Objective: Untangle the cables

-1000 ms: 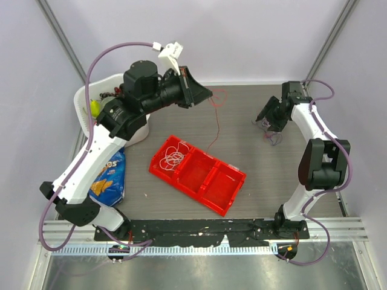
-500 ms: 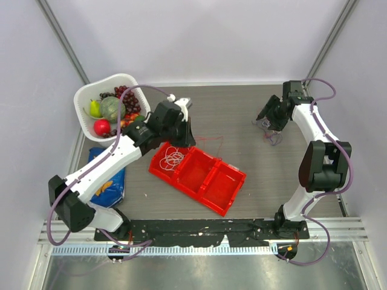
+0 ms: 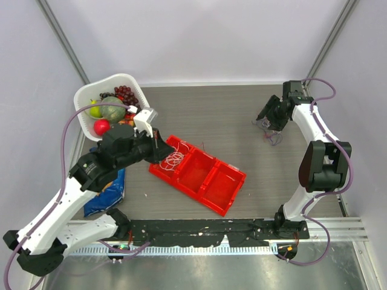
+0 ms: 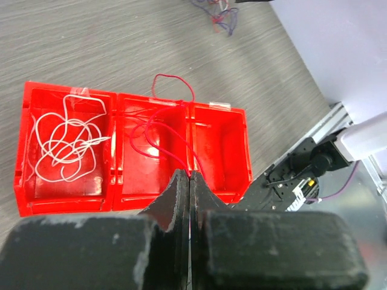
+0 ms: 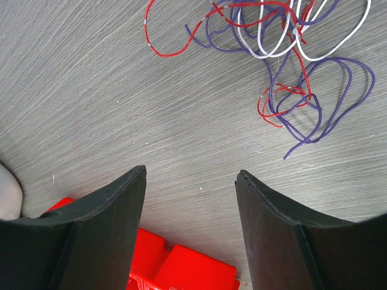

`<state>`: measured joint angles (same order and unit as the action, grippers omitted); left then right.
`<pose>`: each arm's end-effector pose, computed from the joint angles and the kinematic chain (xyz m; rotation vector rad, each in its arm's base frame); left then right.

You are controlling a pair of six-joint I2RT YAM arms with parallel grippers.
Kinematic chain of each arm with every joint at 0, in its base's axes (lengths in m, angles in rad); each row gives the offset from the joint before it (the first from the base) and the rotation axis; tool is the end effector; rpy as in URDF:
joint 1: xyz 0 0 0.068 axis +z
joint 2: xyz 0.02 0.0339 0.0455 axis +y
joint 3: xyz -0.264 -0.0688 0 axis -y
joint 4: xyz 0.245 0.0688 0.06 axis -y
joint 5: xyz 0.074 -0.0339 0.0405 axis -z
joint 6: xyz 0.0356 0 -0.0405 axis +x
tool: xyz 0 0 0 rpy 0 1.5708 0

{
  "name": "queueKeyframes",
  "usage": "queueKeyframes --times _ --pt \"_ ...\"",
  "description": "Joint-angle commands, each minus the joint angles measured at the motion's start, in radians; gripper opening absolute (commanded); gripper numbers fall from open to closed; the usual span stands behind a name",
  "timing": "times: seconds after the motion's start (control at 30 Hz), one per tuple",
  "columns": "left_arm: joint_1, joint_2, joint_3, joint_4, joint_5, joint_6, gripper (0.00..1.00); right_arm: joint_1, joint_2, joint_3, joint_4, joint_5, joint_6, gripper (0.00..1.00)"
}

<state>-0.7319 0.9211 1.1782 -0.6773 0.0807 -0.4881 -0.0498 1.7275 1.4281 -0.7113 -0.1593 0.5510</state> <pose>0.1334 -0.1237 0.3994 0.3092 2.0731 -0.8477 0.3708 -0.0128 0.2669 0.7154 2.5119 0.3881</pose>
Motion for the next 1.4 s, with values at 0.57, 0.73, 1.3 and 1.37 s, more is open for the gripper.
queueKeyframes --times 0.57,0.73,1.3,1.37 --pt "-0.003 -0.07 0.046 0.011 -0.004 0.054 0.0 -0.001 -0.043 -0.032 0.058 -0.028 -0.003 0.66" --pt "-0.003 0.036 0.17 0.096 0.077 0.011 0.0 -0.001 -0.037 -0.02 0.055 -0.036 0.0 0.65" --pt "-0.003 0.1 0.002 0.034 0.066 0.006 0.0 -0.001 -0.059 -0.026 0.056 -0.039 -0.008 0.65" --pt "-0.004 0.151 -0.003 0.048 0.067 0.017 0.0 -0.001 -0.065 -0.031 0.056 -0.039 -0.006 0.65"
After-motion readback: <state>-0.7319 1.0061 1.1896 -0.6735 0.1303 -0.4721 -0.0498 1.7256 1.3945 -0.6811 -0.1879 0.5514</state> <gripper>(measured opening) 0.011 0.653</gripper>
